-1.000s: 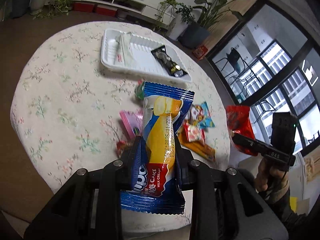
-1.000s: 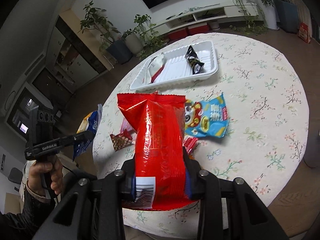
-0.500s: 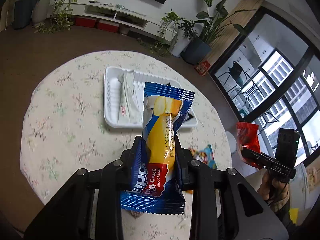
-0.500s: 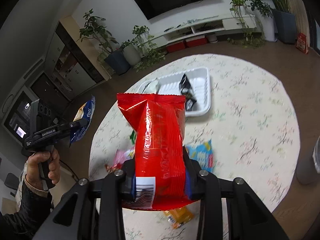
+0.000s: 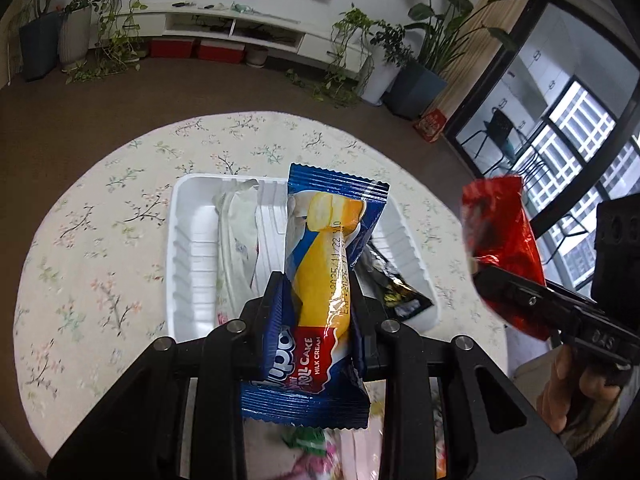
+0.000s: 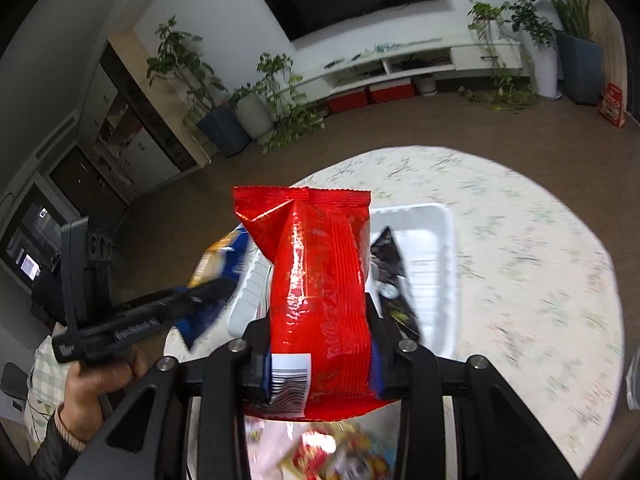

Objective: Organize snacks
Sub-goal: 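Carry both packets into the white tray and open both tools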

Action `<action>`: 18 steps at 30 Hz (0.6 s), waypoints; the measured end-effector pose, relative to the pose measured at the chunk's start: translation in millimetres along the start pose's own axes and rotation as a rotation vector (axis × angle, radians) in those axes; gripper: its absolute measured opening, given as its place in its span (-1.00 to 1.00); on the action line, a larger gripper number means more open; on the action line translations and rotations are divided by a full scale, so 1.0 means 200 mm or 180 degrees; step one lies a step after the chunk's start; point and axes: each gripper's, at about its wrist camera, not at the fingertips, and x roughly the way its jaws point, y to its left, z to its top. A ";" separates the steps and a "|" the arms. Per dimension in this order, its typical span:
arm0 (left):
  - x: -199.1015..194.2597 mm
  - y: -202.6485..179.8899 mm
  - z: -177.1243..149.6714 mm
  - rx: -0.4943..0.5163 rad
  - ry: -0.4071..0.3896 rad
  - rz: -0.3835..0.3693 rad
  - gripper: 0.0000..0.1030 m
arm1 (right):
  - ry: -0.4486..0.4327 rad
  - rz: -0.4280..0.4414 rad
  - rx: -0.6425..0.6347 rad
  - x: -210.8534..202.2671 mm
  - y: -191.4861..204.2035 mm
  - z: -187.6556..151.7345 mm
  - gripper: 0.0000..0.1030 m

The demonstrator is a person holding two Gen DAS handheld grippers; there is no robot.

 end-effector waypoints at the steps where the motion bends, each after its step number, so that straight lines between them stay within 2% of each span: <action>1: 0.06 -0.01 0.02 0.0004 0.0027 0.0042 -0.49 | 0.0027 -0.0027 0.0034 0.05 0.00 0.01 -0.28; 8: 0.37 -0.03 0.05 0.0123 0.0168 0.0235 -0.49 | 0.0263 -0.0402 0.0117 0.37 -0.06 0.05 -0.28; 13: 0.52 -0.05 0.04 0.0159 0.0259 0.0365 -0.49 | 0.0345 -0.0659 0.0077 0.48 -0.09 0.02 -0.27; 18: 0.61 -0.02 0.00 0.0136 0.0252 0.0397 -0.51 | 0.0357 -0.0902 -0.0159 0.53 -0.04 0.03 -0.27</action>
